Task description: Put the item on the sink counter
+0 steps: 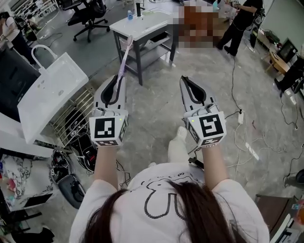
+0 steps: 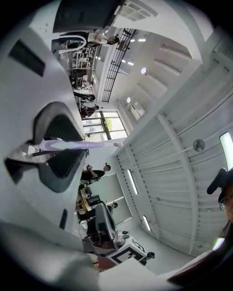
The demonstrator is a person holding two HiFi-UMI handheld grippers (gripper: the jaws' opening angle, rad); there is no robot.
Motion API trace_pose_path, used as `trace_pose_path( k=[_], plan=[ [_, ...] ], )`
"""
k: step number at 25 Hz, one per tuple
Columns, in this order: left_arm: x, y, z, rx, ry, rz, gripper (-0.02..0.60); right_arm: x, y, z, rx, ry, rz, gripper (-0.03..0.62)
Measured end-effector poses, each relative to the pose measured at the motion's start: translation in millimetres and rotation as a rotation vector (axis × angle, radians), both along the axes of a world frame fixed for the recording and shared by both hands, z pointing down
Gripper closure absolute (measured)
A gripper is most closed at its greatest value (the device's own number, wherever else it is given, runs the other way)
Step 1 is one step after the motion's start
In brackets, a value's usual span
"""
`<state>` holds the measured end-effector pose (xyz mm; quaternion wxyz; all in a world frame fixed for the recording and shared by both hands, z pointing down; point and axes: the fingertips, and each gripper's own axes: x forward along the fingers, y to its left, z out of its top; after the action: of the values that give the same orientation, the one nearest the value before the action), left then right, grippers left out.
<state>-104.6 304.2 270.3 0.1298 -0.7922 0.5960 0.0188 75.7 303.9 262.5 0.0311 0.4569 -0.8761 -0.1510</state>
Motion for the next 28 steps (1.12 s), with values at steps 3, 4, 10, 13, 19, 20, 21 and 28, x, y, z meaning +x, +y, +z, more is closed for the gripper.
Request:
trace_pose_path(
  k=[3, 4, 10, 13, 19, 20, 21, 28],
  plan=[
    [1, -12, 2, 0.0, 0.014, -0.008, 0.515, 3, -13, 2, -0.005, 0.008, 0.006, 0.565],
    [1, -17, 3, -0.001, 0.016, -0.009, 0.515, 5, -20, 2, -0.006, 0.006, 0.01, 0.565],
    [-8, -70, 6, -0.003, 0.01, -0.029, 0.515, -4, -76, 1, 0.013, 0.0, -0.016, 0.563],
    [-18, -108, 8, -0.008, 0.019, -0.047, 0.515, -14, -115, 5, 0.007, -0.013, -0.03, 0.563],
    [-20, -191, 5, -0.014, 0.011, -0.064, 0.515, -17, -201, 7, -0.013, -0.018, -0.056, 0.563],
    [-19, -206, 6, -0.018, 0.008, -0.066, 0.515, -17, -217, 8, -0.017, -0.021, -0.06, 0.563],
    [-17, -220, 6, -0.021, 0.006, -0.068, 0.515, -16, -232, 8, -0.02, -0.023, -0.065, 0.563],
    [-5, -308, -2, -0.024, -0.018, -0.085, 0.515, -5, -321, 2, -0.024, -0.048, -0.09, 0.563]
  ],
)
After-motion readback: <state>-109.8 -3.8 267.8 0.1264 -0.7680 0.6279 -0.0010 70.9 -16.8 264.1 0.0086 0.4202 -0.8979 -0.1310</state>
